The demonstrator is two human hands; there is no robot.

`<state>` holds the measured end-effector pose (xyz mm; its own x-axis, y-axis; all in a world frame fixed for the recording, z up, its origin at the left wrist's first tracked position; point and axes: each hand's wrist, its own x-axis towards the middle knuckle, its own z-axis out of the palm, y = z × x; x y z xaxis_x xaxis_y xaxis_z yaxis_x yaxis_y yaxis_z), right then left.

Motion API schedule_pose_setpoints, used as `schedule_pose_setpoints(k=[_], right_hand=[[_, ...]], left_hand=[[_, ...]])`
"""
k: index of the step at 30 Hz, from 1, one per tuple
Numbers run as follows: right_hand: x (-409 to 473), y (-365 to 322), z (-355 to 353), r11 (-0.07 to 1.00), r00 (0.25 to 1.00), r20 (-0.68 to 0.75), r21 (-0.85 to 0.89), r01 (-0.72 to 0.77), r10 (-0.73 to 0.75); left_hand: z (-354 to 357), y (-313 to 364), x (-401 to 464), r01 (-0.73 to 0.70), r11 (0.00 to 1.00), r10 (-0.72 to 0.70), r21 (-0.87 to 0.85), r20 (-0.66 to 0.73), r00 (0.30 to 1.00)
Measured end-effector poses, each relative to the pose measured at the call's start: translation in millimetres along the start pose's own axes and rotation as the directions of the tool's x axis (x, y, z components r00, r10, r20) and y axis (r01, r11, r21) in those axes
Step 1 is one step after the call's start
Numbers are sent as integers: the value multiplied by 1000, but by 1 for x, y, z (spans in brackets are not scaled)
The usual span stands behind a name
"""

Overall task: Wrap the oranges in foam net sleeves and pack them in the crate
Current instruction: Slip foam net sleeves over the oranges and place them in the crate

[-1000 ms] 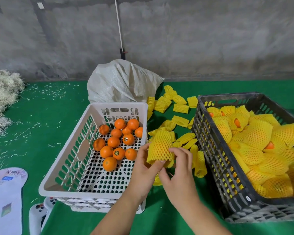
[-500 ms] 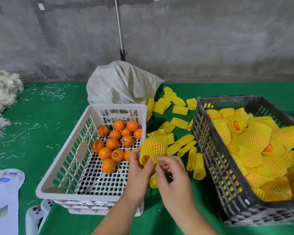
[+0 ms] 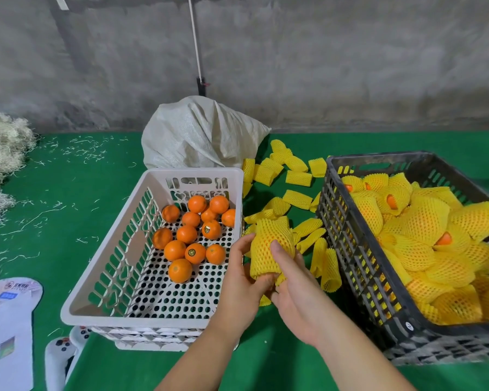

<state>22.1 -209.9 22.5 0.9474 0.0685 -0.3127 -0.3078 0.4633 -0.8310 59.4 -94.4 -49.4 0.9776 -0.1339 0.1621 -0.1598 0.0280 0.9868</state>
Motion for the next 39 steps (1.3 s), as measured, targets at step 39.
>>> schedule_pose_setpoints(k=[39], right_hand=[[97,38,-150,50,968,-227,-971,-234,107]], left_hand=[[-50,-12,74,630,530,-714,567,-102,692]])
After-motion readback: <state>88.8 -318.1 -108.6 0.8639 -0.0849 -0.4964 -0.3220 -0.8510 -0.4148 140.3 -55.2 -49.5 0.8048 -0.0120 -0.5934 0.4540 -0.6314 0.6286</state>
